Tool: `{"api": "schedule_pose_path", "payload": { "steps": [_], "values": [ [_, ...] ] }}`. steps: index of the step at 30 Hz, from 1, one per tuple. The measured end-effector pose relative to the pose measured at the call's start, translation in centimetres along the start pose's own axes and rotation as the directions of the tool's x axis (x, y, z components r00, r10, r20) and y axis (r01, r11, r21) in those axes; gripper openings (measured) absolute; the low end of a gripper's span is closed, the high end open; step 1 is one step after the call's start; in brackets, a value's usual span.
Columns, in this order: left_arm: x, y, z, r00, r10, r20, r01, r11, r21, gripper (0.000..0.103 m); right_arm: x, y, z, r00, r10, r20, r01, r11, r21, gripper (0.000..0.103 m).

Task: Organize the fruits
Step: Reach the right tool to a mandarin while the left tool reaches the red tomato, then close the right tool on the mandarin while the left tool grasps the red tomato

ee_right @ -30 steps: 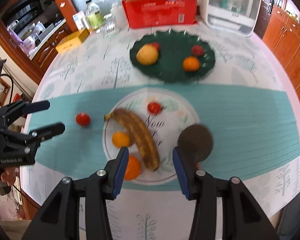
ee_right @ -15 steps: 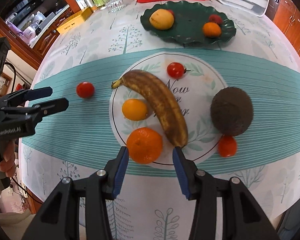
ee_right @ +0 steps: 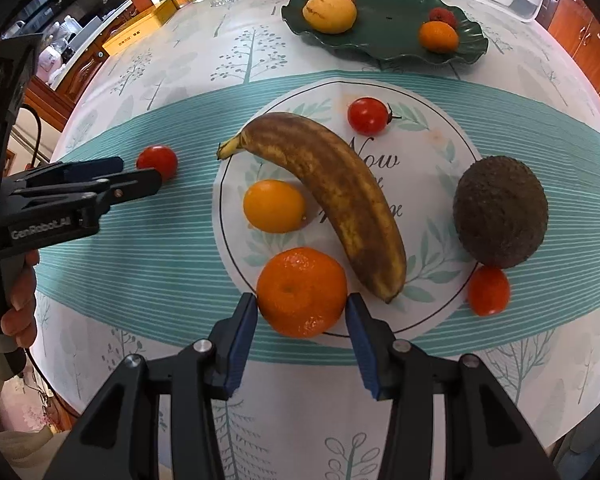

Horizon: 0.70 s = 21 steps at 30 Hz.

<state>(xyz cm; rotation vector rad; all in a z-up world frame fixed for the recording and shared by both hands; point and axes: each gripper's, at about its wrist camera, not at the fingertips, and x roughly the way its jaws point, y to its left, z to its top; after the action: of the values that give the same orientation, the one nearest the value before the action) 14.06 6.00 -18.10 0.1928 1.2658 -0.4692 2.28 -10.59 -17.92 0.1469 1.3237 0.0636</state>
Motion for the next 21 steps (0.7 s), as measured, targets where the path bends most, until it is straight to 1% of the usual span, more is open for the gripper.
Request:
{"api": "schedule_pose_path", "payload": {
  "steps": [3,8,10,13,21],
  "values": [
    [0.7,0.2,0.3,1.000,-0.010,-0.012,0.010,1.000,-0.011,0.059,0.3,0.1,0.2,1.000,-0.013,0.000,0.013,1.000,-0.004,0.048],
    [1.3,0.1,0.7,1.000,-0.008,-0.015,0.008,1.000,-0.002,0.054,1.3,0.2,0.3,1.000,-0.015,-0.013,0.015,1.000,-0.008,0.048],
    [1.5,0.1,0.9,1.000,-0.008,-0.017,0.008,1.000,0.001,0.050,1.3,0.4,0.3,1.000,-0.028,-0.001,0.028,0.999,-0.021,0.048],
    [1.6,0.0,1.2,1.000,-0.005,-0.015,0.005,1.000,0.010,0.047,1.5,0.7,0.1,0.999,-0.046,0.009,0.046,0.998,-0.046,0.047],
    [1.8,-0.8,1.4,1.000,0.011,0.002,-0.011,0.999,0.043,0.040,1.8,0.6,0.3,0.999,-0.035,0.007,0.035,0.998,-0.045,0.045]
  ]
}}
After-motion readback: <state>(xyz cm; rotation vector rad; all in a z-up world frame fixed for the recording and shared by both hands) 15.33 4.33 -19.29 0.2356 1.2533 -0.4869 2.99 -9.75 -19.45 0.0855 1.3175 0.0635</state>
